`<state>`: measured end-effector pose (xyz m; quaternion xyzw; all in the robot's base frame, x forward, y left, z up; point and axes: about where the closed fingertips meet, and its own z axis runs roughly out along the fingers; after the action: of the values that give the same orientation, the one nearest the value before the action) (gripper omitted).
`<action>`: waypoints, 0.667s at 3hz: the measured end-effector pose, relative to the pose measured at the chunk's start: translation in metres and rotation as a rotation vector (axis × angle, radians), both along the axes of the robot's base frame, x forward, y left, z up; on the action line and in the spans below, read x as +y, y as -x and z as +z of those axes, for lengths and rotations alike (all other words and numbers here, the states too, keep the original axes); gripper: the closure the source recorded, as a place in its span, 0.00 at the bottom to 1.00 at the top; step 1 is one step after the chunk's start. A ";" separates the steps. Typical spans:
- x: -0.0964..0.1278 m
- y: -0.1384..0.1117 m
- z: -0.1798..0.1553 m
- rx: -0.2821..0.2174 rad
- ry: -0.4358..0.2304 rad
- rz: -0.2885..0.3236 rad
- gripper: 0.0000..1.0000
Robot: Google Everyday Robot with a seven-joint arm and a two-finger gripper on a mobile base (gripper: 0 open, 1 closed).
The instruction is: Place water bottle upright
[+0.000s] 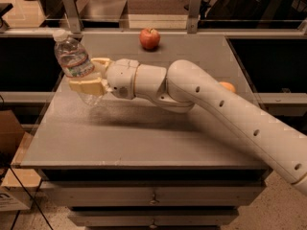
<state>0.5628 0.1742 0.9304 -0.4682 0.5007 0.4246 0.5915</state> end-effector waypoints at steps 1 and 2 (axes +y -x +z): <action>0.002 0.002 -0.006 0.006 -0.006 0.000 1.00; 0.002 0.002 -0.011 0.004 -0.015 -0.015 0.82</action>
Offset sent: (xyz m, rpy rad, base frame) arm 0.0002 -0.0028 -0.0191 0.0267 0.0037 -0.0442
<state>0.5607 0.1764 0.9193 -0.4590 0.5022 0.4248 0.5972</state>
